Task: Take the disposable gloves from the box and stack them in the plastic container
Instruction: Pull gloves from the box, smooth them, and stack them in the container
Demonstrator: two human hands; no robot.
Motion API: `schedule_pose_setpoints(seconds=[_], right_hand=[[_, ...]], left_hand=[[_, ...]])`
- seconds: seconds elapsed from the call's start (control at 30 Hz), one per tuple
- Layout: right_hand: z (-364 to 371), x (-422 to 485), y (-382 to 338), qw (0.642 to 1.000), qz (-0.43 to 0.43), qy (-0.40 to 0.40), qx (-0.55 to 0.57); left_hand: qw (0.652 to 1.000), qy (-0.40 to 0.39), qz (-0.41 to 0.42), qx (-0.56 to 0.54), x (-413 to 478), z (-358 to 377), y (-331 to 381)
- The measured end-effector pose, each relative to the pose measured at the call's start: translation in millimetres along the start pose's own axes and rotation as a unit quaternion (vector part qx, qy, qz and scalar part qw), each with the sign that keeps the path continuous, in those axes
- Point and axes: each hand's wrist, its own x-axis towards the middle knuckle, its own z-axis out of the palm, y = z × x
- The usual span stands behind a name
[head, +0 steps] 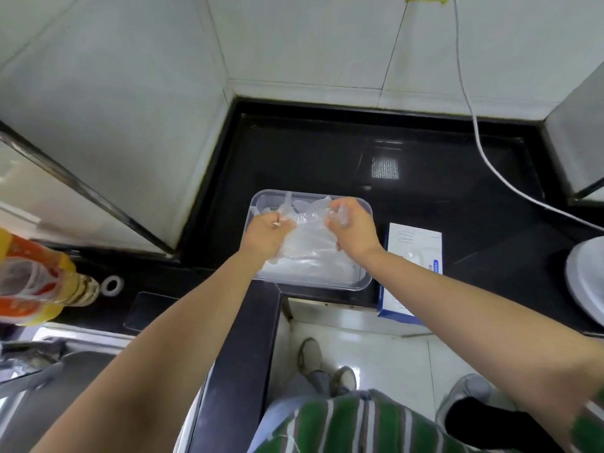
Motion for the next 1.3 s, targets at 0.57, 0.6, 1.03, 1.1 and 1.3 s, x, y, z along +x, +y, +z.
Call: schedule_pose_setpoints(seconds=[0.57,0.6,1.03,1.1,1.3], right_hand=[[19,11,21,0.916,0.023,-0.256,-0.308],[23,12,23,0.909,0.044,-0.272,-0.314],[38,20,38,0.867,0.104,-0.297,-0.387],[37,20,42,0.877,0.118,-0.299,-0.357],[39,22,48,0.890,0.112,-0.295,-0.328]], left_hand=[[0.945,-0.070,0.067,0.313,17,25,-24],[0.950,-0.063,0.057,0.299,17,22,-23],[0.950,-0.170,0.096,0.243,8,53,23],[0.931,-0.206,0.014,0.300,16,55,6],[0.889,-0.184,-0.016,0.418,38,32,-35]])
